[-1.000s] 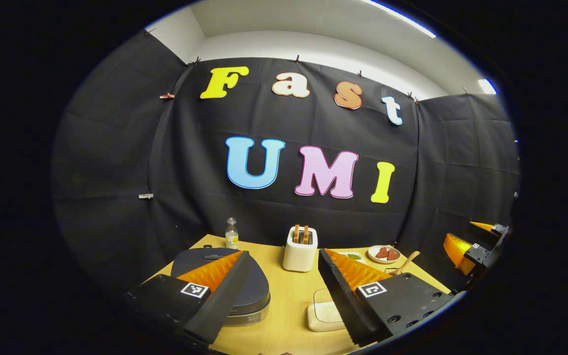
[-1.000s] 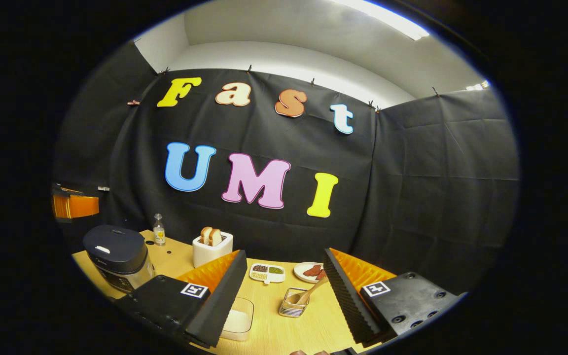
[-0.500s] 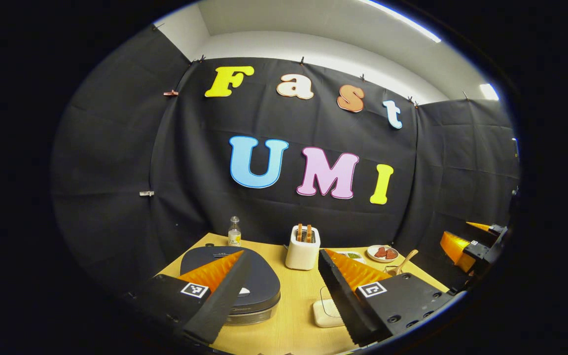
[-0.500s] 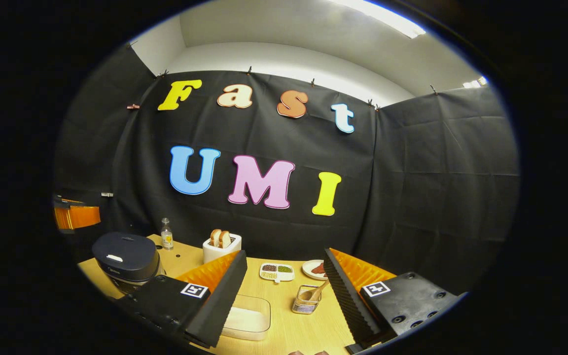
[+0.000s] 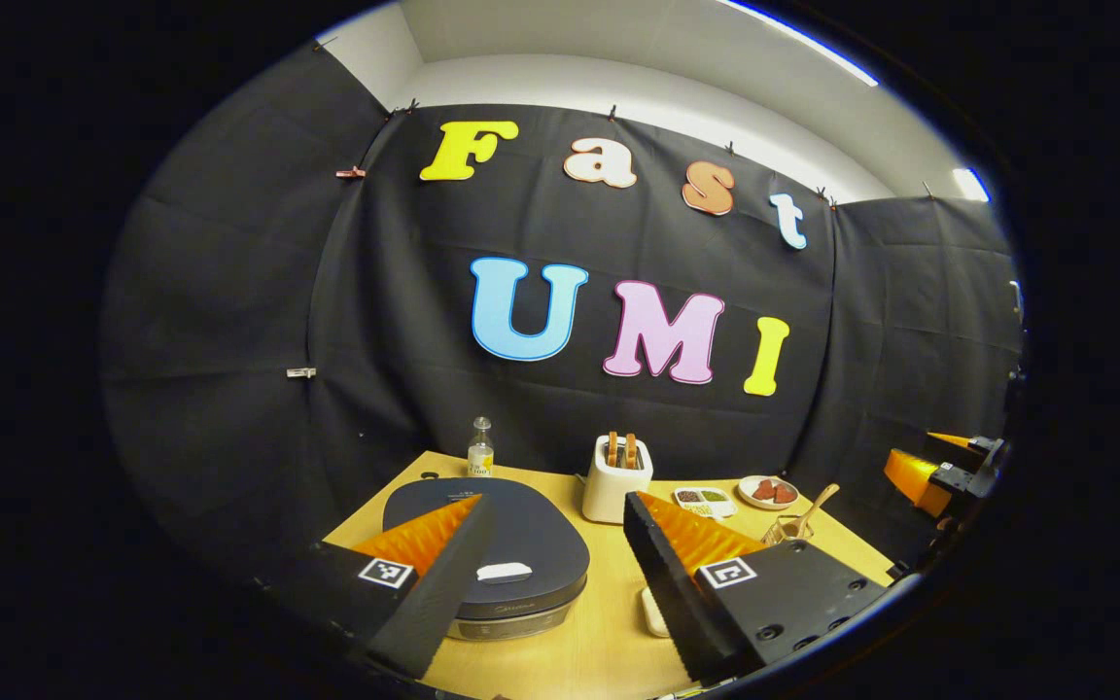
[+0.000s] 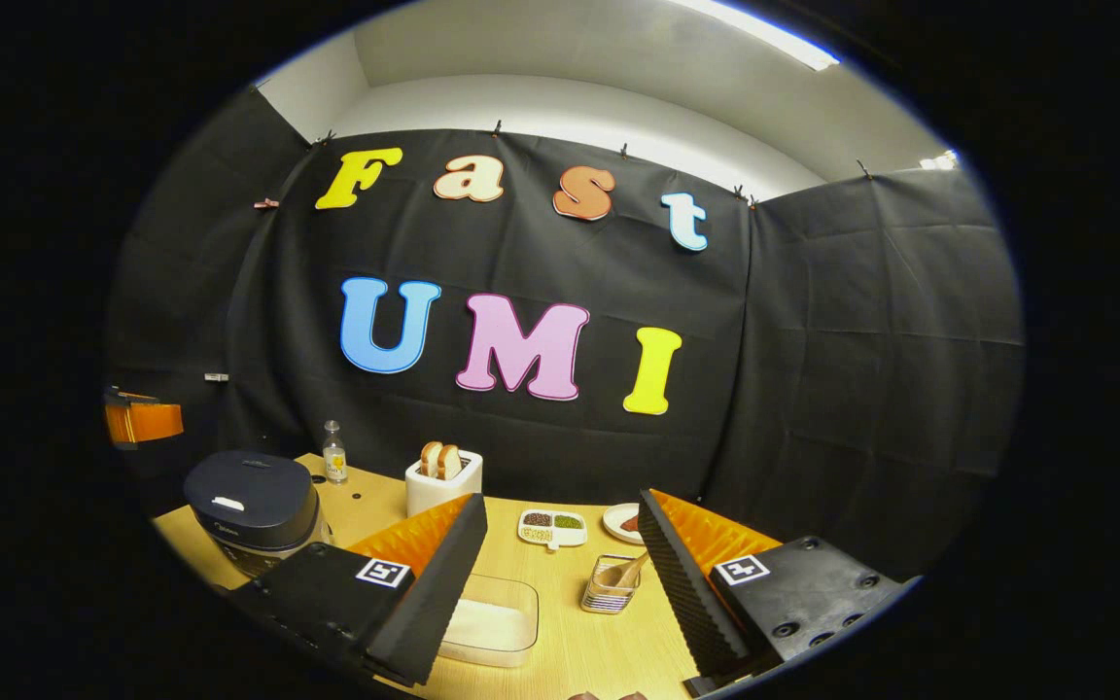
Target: Close the left gripper, press the button to open the rice cooker; take a wooden spoon from the chopstick holder with the right hand, scoop a spoonful of rice and pour it into the rice cooker, then put the wooden spoon back into the chopstick holder.
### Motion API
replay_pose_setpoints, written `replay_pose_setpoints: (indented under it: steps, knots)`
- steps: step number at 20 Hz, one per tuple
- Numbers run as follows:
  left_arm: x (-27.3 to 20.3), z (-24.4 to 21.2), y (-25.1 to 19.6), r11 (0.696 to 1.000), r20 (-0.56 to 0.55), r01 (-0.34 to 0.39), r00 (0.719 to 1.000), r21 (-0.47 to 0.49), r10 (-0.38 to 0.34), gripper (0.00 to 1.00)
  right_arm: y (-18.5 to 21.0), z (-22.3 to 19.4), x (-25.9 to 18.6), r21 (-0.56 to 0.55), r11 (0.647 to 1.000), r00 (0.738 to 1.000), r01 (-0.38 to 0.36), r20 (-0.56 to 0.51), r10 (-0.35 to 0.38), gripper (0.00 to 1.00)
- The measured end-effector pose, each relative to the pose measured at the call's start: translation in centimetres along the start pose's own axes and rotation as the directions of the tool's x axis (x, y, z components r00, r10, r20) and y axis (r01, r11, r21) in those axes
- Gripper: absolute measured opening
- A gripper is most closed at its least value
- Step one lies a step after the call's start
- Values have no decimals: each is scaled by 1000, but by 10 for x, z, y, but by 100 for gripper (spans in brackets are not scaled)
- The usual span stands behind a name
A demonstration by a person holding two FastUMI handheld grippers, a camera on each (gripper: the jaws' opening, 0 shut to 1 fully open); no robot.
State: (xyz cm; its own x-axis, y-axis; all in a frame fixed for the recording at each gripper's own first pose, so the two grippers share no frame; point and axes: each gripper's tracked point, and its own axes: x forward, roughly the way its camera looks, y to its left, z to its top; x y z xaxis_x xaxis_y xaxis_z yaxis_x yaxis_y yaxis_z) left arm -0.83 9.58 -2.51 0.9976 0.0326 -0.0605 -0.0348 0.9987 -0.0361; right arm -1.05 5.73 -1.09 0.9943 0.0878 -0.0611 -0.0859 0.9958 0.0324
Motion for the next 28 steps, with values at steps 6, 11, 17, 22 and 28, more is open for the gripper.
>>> replay_pose_setpoints:
  steps: [6,11,17,22,28]
  knots:
    - [27,-27,6,997,-132,-40,991,-64,31,44,-15,-19,17,-7,1000,1000,-23,-21,23,97]
    - [47,-47,30,988,-212,-132,971,-84,111,8,-27,-35,34,5,999,998,-42,-46,42,98]
    - [72,-100,48,980,-380,-189,912,-58,154,5,-35,-54,50,17,998,996,-56,-75,57,98]
    - [88,-125,54,978,-433,-204,885,-29,172,5,-42,-71,56,24,998,993,-57,-107,59,98]
    - [89,-139,53,975,-466,-210,857,77,222,6,-55,-87,64,23,998,989,-52,-139,55,98]
